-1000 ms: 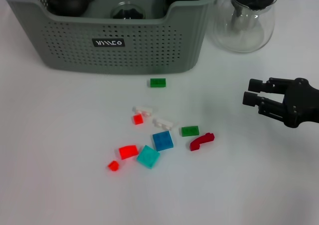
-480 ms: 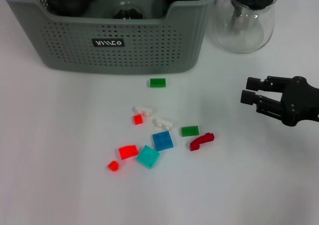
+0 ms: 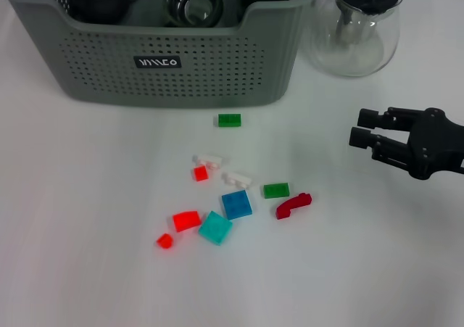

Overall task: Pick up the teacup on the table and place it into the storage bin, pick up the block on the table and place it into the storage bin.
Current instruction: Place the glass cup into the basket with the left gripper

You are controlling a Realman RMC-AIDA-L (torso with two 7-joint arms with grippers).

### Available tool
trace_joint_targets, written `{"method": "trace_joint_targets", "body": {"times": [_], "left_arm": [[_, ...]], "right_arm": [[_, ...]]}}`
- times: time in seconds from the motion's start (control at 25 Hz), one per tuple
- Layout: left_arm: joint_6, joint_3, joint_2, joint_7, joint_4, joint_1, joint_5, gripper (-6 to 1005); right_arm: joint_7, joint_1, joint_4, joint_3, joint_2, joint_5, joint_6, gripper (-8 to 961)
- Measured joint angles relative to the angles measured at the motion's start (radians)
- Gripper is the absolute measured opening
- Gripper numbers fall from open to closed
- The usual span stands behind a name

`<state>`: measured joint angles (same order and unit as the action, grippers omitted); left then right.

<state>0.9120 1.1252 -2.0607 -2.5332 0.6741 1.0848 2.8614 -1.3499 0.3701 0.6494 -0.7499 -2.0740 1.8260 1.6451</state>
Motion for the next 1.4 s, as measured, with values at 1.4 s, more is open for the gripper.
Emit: {"method": "trace_joint_targets", "body": {"times": [1.4], "left_arm": [[1.021, -0.433, 0.126, 0.692, 0.272, -0.555, -1.171, 332]], "right_arm": [[-0.002, -0.004, -0.002, 0.012, 0.002, 0.001, -0.001, 423]]}}
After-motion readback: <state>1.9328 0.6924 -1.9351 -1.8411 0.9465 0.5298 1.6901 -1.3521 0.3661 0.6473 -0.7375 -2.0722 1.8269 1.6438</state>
